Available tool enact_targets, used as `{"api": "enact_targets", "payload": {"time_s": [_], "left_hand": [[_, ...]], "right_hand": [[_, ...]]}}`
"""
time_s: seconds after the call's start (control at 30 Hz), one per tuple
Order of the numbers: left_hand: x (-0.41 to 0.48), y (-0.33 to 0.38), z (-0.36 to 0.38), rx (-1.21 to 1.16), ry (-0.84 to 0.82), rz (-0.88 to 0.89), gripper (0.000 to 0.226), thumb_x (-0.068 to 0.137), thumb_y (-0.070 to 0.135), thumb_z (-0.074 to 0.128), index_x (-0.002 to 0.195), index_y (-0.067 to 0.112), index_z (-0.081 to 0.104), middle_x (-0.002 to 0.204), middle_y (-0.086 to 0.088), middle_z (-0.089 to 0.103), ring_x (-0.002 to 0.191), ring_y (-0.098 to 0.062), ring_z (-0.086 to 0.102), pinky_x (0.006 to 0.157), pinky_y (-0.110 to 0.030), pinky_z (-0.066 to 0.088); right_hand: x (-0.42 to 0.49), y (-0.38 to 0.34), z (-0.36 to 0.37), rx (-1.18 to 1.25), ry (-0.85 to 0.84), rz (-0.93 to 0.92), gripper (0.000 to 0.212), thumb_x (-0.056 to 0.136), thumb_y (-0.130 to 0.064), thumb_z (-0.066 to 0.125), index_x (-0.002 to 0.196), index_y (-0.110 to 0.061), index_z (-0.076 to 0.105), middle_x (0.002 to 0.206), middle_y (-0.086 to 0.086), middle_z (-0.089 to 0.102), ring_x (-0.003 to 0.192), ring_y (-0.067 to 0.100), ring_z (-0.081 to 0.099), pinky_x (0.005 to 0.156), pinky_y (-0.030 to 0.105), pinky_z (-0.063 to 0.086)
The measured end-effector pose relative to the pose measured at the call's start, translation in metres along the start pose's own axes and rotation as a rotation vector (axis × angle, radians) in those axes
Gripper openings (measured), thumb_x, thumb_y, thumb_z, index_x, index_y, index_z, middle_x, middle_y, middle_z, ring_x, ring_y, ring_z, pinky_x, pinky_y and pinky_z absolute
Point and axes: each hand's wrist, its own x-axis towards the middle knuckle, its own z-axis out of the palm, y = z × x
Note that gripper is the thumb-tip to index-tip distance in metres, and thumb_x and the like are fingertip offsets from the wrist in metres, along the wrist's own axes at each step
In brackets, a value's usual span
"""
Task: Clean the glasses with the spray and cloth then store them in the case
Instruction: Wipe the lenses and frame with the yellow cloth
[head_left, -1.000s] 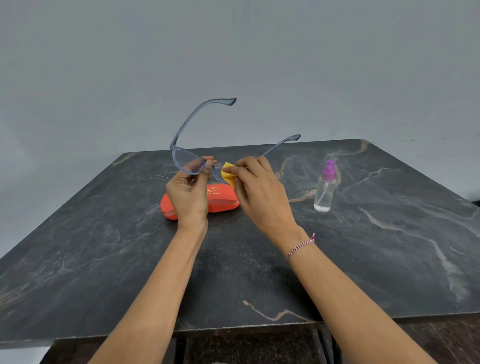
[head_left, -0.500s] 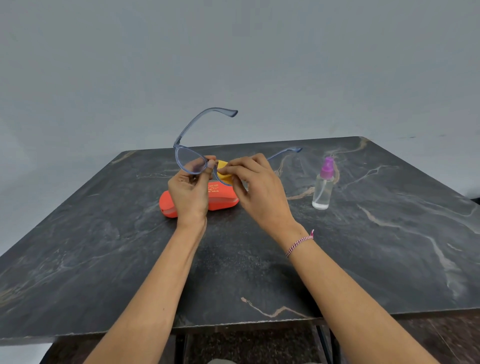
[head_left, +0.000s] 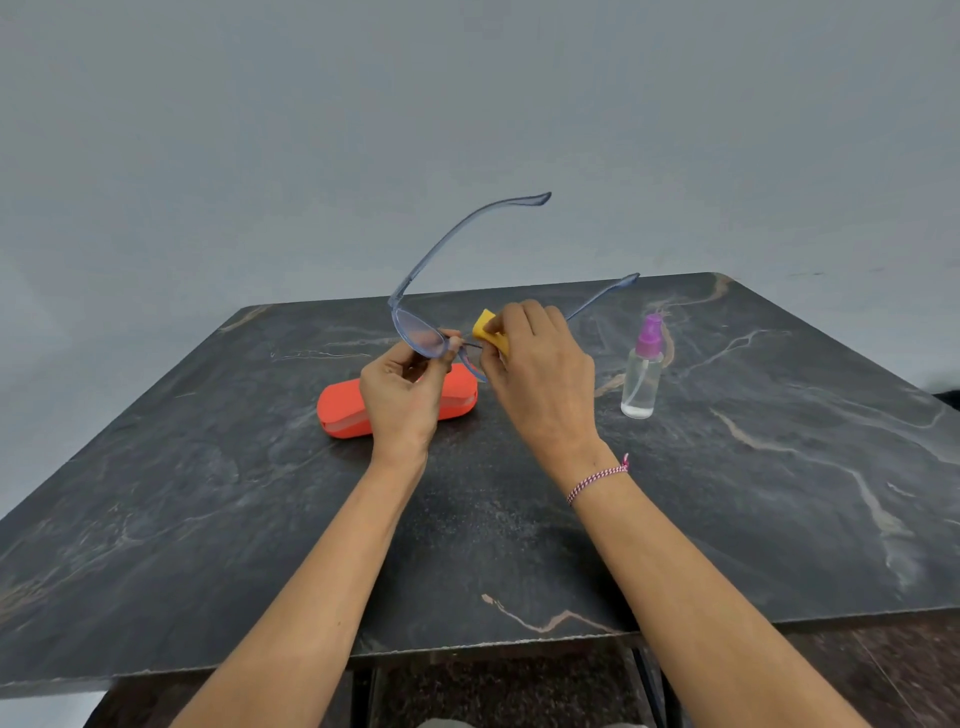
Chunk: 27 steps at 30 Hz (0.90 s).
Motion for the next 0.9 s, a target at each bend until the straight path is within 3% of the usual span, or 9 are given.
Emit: {"api": "enact_targets", "payload": {"time_s": [0.23,0.37,0.57,0.73,0.83,0.9], "left_hand": [[0.003,0.0,-0.002,-0.032,0.041,-0.002,0.018,0.081,0.003,0.069,0.079,0.021,0.07,0.071,0.017,0.071,0.073,-0.001,0.064,0.074,-0.02,0.05],[0.009,0.0,-0.007,-0.113,0.132,-0.022,0.013,0.082,0.0,0.066,0.083,0.013,0.069,0.072,0.015,0.072,0.077,-0.001,0.066,0.074,-0.017,0.05],[0.009,0.001,-0.006,-0.123,0.117,-0.031,0.013,0.082,0.0,0.066,0.083,0.013,0.069,0.072,0.015,0.072,0.077,-0.001,0.066,0.073,-0.016,0.05],[0.007,0.0,-0.003,-0.117,0.088,-0.025,0.013,0.083,0.0,0.065,0.084,0.013,0.069,0.072,0.015,0.072,0.075,0.001,0.064,0.074,-0.016,0.049],[0.007,0.001,-0.005,-0.114,0.09,-0.007,0.016,0.083,0.0,0.065,0.082,0.015,0.069,0.073,0.014,0.072,0.076,-0.001,0.065,0.074,-0.018,0.05],[0.008,0.001,-0.005,-0.108,0.094,0.004,0.016,0.083,0.0,0.065,0.081,0.016,0.069,0.073,0.013,0.072,0.078,-0.003,0.065,0.074,-0.019,0.05]], "right_hand": [[-0.002,0.003,0.004,0.384,-0.174,-0.001,0.01,0.083,-0.016,0.068,0.091,-0.011,0.065,0.084,0.0,0.061,0.079,0.018,0.057,0.059,0.024,0.043],[0.0,0.006,0.004,0.551,-0.273,-0.078,0.017,0.087,-0.015,0.064,0.102,-0.014,0.07,0.088,0.001,0.061,0.084,0.017,0.056,0.067,0.024,0.045],[-0.002,0.004,0.007,0.393,-0.183,-0.078,0.017,0.087,-0.01,0.061,0.102,-0.009,0.07,0.086,0.004,0.061,0.081,0.021,0.059,0.057,0.03,0.051],[-0.002,-0.004,0.008,0.45,-0.152,-0.122,0.022,0.086,-0.001,0.058,0.105,-0.004,0.068,0.089,0.008,0.062,0.08,0.025,0.057,0.061,0.031,0.051],[-0.003,-0.004,0.007,0.376,-0.169,-0.118,0.02,0.085,-0.001,0.061,0.103,-0.004,0.068,0.085,0.009,0.059,0.078,0.026,0.055,0.05,0.036,0.051],[-0.003,-0.006,0.007,0.298,-0.17,-0.095,0.016,0.082,0.0,0.064,0.098,-0.003,0.068,0.082,0.009,0.056,0.076,0.026,0.055,0.044,0.031,0.049]]}}
